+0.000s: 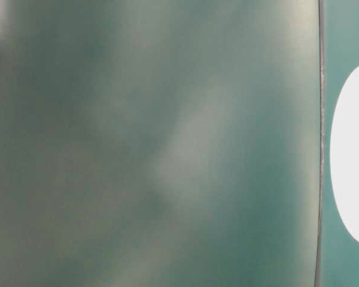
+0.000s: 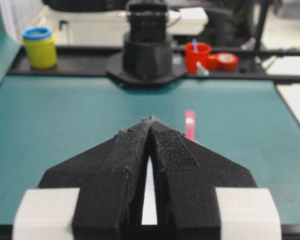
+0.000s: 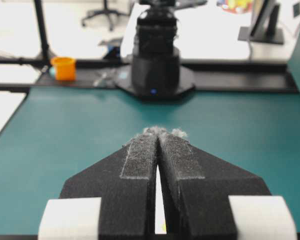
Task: Scoop the yellow hexagonal prism block from the bowl with a spoon using the right arm.
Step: 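Move the right gripper to the red spoon handle in the spoon rest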
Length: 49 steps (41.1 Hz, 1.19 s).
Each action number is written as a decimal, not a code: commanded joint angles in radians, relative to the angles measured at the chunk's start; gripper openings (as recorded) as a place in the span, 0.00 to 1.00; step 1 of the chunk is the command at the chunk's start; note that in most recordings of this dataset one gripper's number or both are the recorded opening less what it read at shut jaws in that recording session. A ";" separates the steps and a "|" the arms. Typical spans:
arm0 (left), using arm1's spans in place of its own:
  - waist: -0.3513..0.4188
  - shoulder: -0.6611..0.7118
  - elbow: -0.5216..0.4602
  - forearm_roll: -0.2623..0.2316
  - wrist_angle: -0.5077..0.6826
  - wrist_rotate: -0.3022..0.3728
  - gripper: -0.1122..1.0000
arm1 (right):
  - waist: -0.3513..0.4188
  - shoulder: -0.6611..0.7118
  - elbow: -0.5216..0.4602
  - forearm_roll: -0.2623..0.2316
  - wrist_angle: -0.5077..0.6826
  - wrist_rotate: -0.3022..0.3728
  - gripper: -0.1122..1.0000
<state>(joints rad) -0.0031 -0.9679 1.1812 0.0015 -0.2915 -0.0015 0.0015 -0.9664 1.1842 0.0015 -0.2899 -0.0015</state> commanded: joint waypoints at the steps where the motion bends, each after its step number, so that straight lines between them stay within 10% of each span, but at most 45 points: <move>1: 0.002 0.009 -0.034 0.014 -0.003 0.000 0.10 | 0.003 0.012 -0.031 0.000 -0.008 0.011 0.10; 19: 0.002 0.018 -0.040 0.014 0.002 0.002 0.12 | 0.003 0.018 -0.035 0.003 -0.006 0.037 0.11; 35: 0.002 0.018 -0.040 0.014 0.009 0.003 0.12 | 0.011 0.061 -0.025 0.003 -0.012 0.038 0.58; 49: 0.002 0.018 -0.040 0.014 0.012 0.005 0.12 | 0.098 0.186 0.008 0.006 -0.153 0.061 0.62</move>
<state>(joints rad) -0.0031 -0.9572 1.1628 0.0123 -0.2777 0.0015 0.0782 -0.8191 1.1934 0.0046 -0.3820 0.0583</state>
